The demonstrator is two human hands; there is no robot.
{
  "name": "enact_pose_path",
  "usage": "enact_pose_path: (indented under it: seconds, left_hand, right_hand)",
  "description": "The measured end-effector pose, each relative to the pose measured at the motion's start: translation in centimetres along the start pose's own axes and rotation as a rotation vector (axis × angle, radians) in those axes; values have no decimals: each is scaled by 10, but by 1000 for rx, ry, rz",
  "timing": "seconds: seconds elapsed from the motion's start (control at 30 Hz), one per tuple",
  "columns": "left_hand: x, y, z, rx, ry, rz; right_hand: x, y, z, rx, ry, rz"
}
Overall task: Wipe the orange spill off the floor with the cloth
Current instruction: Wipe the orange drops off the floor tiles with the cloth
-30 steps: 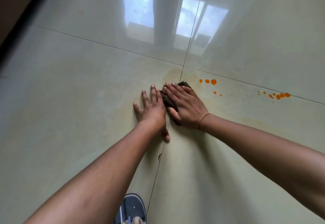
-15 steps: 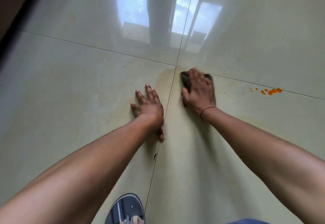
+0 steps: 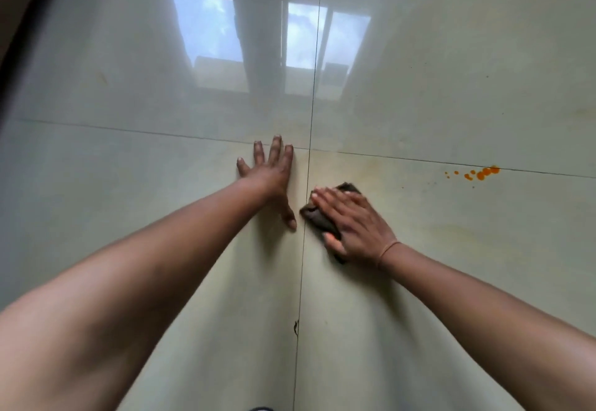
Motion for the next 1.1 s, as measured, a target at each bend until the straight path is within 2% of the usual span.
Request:
enact_pose_path:
  seconds: [0.03, 0.1, 0.13, 0.17, 0.27, 0.3, 0.33, 0.4, 0.43, 0.47, 0.5, 0.57, 0.6, 0.63, 0.73, 0.77, 0.8, 0.83, 0.9, 0.93, 0.97, 1.03, 1.07, 1.1]
  left_hand:
    - [2, -3, 1, -4, 4, 23]
    - [6, -5, 4, -9, 22, 26]
    - [5, -6, 5, -8, 29, 28]
    - [5, -6, 6, -9, 38, 27]
    - [5, -9, 4, -11, 59, 15]
    - [5, -9, 3, -8, 56, 24]
    - [6, -9, 2, -3, 49, 29]
    - [8, -11, 1, -2, 44, 25]
    - [6, -11, 1, -9, 50, 30]
    - [5, -10, 0, -14, 67, 36]
    - [2, -11, 0, -14, 93, 20]
    - [2, -13, 0, -12, 102, 7]
    - [4, -13, 0, -17, 86, 23]
    - [7, -13, 1, -28, 60, 38]
    - [6, -12, -3, -53, 11, 52]
    - [4, -13, -6, -62, 1, 56]
    - [2, -13, -9, -68, -2, 54]
    - [1, -14, -12, -70, -10, 50]
    - [1, -16, -14, -81, -35, 48]
    - [2, -18, -15, -84, -55, 39]
    - [3, -18, -15, -86, -84, 34]
    - [1, -18, -19, -64, -124, -1]
    - [-2, -18, -23, -35, -121, -22]
    - [-5, -20, -29, 16, -113, -39]
  right_hand:
    - [-2, -16, -20, 152, -17, -3]
    - [-10, -51, -56, 592, -114, -12]
    - [-11, -65, -50, 672, -142, -3]
    - [-12, -73, -36, 608, -132, -3]
    - [-9, -43, 20, 96, 3, 18]
    - [-8, -34, 14, 43, 9, 21]
    - [-8, -37, 1, 96, 6, 16]
    - [-11, -58, -39, 500, -82, 29]
    - [-12, -69, -40, 638, -114, 61]
    - [-14, -75, -28, 615, -113, 77]
    - [-14, -77, -10, 484, -86, 82]
    - [-9, -52, 22, 91, 4, 86]
    - [-8, -40, 10, -12, 15, 60]
    - [-8, -40, -13, 19, 7, 26]
    - [-10, -50, -89, 659, -98, 11]
    - [-11, -53, -83, 717, -89, 11]
    - [-11, -55, -66, 639, -94, 9]
    - [-9, -52, -43, 465, -80, 17]
    - [-4, -30, -12, 15, 14, 47]
    - [-7, -27, -26, -63, 28, 14]
    - [-7, -31, -49, 19, 22, -23]
    - [-11, -30, -104, 527, -114, -68]
    - [-10, -26, -108, 696, -136, -92]
    - [-10, -24, -95, 680, -143, -90]
Point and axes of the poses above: each hand's wrist, its own y-axis away from the middle knuckle, its own x-axis out of the palm, z = x × y, the point moved 7 cm from there along -y, towards the middle knuckle, and after that the axes turned 10 degrees about y, right-handed, at the moved point
